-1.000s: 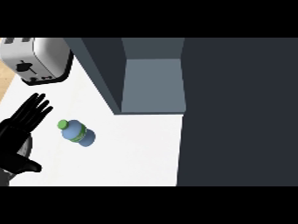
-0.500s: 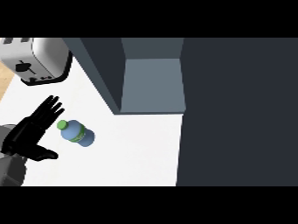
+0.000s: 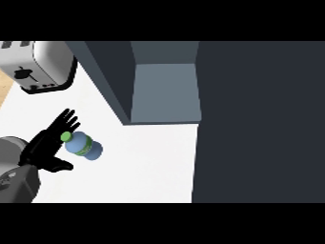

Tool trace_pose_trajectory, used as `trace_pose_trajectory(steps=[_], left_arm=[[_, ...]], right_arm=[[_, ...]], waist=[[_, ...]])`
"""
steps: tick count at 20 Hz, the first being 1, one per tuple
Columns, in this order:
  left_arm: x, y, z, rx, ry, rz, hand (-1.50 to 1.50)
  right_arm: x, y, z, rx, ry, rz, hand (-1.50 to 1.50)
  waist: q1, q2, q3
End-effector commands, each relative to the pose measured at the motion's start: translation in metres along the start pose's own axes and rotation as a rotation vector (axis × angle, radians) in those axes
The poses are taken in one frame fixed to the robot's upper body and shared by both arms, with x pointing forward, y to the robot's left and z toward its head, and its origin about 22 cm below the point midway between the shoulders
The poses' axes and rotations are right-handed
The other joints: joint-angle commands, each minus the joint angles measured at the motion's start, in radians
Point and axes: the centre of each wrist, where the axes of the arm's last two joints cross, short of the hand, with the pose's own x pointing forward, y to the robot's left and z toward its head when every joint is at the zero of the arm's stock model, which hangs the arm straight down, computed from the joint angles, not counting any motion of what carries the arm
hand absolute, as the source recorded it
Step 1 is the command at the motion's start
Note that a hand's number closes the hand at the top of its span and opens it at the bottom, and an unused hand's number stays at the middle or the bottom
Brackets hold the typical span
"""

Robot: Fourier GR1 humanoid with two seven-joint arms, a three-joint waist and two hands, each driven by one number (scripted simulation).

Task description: Pick up the bottled water, place it into the cabinet and close the cabinet

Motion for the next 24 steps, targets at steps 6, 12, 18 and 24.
trace_pose_trajectory(steps=[6,12,18,24], left_arm=[[-0.027,0.0,0.003,-0.011,-0.013,0.011,-1.5],[-0.038,-0.003,0.008,-0.045,0.01,0.058,-1.5],[-0.04,-0.022,-0.014,-0.085,0.013,0.162,-1.5],[-0.047,-0.03,-0.016,-0.116,0.047,0.221,-1.5]], right_arm=[[0.003,-0.011,0.016,0.014,-0.005,0.033,-1.5],[0.009,-0.007,0.014,0.0,0.005,0.0,-1.5],[0.001,0.0,0.002,0.028,0.014,0.014,-1.5],[-0.008,0.002,-0.002,0.018,0.02,-0.005,-1.5]], waist=[[-0.01,0.003,-0.001],[-0.008,0.003,-0.001],[-0.004,0.001,-0.001],[-0.004,0.002,-0.001]])
